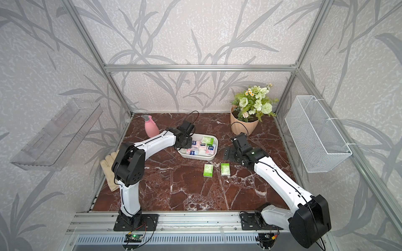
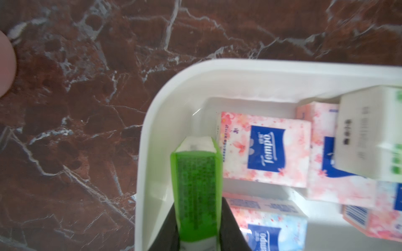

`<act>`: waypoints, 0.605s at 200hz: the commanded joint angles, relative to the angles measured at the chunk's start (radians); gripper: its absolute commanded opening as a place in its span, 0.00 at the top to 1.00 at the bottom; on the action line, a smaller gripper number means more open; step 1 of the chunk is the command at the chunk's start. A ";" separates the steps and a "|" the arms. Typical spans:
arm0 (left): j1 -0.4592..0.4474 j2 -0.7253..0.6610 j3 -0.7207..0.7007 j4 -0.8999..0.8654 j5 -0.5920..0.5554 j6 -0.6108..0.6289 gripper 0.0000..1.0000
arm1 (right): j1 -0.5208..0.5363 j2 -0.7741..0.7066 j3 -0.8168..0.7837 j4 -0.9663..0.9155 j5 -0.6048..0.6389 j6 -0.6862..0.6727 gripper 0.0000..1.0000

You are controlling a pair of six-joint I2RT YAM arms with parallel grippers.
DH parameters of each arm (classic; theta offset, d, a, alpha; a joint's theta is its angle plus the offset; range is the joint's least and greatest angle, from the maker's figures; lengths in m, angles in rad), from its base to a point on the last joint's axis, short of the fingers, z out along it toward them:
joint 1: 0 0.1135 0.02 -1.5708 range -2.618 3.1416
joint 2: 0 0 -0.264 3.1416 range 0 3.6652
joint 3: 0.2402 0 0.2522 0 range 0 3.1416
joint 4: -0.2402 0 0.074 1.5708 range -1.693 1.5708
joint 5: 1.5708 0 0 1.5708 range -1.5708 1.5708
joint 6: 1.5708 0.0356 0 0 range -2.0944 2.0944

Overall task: Take the pocket tissues out of the storage box
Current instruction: Pick up the pocket tissues from the storage box, then place the pocket tissues at the center of the board.

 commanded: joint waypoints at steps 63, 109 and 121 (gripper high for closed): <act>-0.003 -0.257 -0.095 0.006 -0.065 0.047 0.82 | -0.014 0.019 0.054 -0.019 0.020 -0.032 0.01; -0.004 -0.448 -0.189 0.028 0.053 0.051 0.83 | -0.019 -0.026 0.023 0.009 0.004 -0.034 0.01; -0.004 -0.511 -0.239 0.045 0.110 0.036 0.83 | -0.019 -0.041 0.000 0.042 -0.015 -0.034 0.01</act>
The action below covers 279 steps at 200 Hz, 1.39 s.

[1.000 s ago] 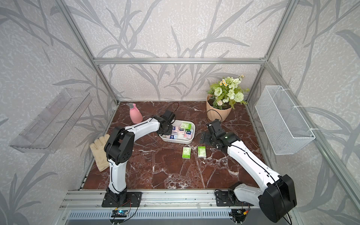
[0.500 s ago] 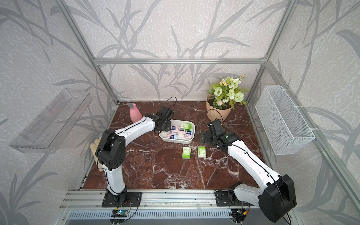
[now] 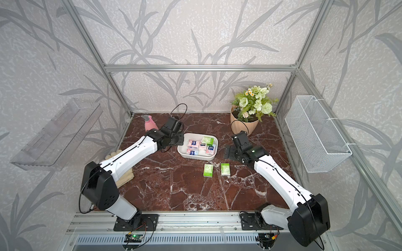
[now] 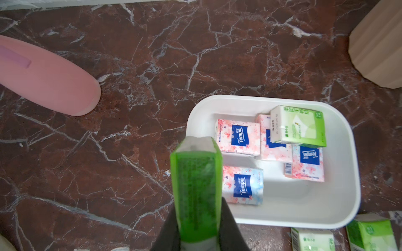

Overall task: Take the pocket tissues out of the storage box
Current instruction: Place the pocket tissues at the center of the board.

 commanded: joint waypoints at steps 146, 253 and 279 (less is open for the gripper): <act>-0.028 -0.423 -0.831 0.702 0.510 -0.525 0.86 | -0.013 0.017 0.005 0.106 -0.163 -0.075 0.01; -0.038 -0.114 -0.792 0.862 0.579 -0.526 0.85 | -0.014 0.020 -0.018 0.124 -0.193 -0.040 0.01; -0.038 -0.073 -0.770 0.836 0.582 -0.525 0.83 | -0.014 0.021 -0.016 0.121 -0.190 -0.049 0.01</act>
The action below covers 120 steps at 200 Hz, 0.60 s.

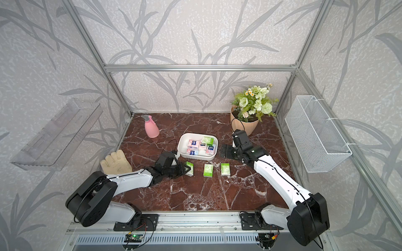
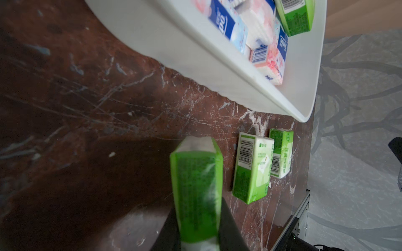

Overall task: Take the pocket tissues out of the storage box
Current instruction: Place the pocket tissues at the center of the board.

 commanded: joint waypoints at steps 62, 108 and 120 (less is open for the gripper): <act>-0.004 0.036 0.061 -0.101 -0.029 0.034 0.56 | -0.004 0.028 0.041 -0.062 0.027 -0.076 0.01; 0.007 -0.017 0.081 -0.218 -0.102 0.089 0.42 | 0.000 0.043 0.067 -0.081 0.017 -0.112 0.01; 0.014 -0.035 0.092 -0.253 -0.127 0.110 0.38 | 0.003 0.050 0.078 -0.095 0.026 -0.128 0.01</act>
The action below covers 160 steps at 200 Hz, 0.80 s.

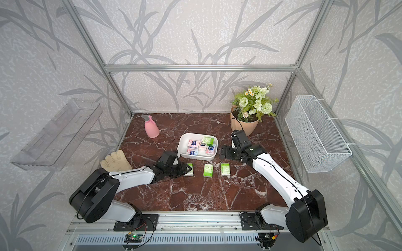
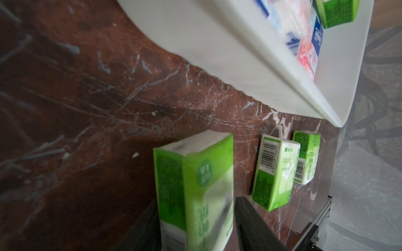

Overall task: Take the pocket tissues out of the storage box
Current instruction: Place the pocket tissues at the center of the board.

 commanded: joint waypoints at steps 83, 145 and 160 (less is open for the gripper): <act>0.109 -0.234 0.123 -0.284 -0.142 0.171 0.20 | 0.068 0.206 0.266 -0.153 0.054 -0.234 0.01; 0.152 -0.388 0.105 -0.320 -0.288 0.209 0.04 | 0.088 0.479 0.494 -0.162 0.019 -0.394 0.01; 0.161 -0.417 0.098 -0.344 -0.313 0.217 0.01 | 0.091 0.547 0.570 -0.184 0.008 -0.431 0.00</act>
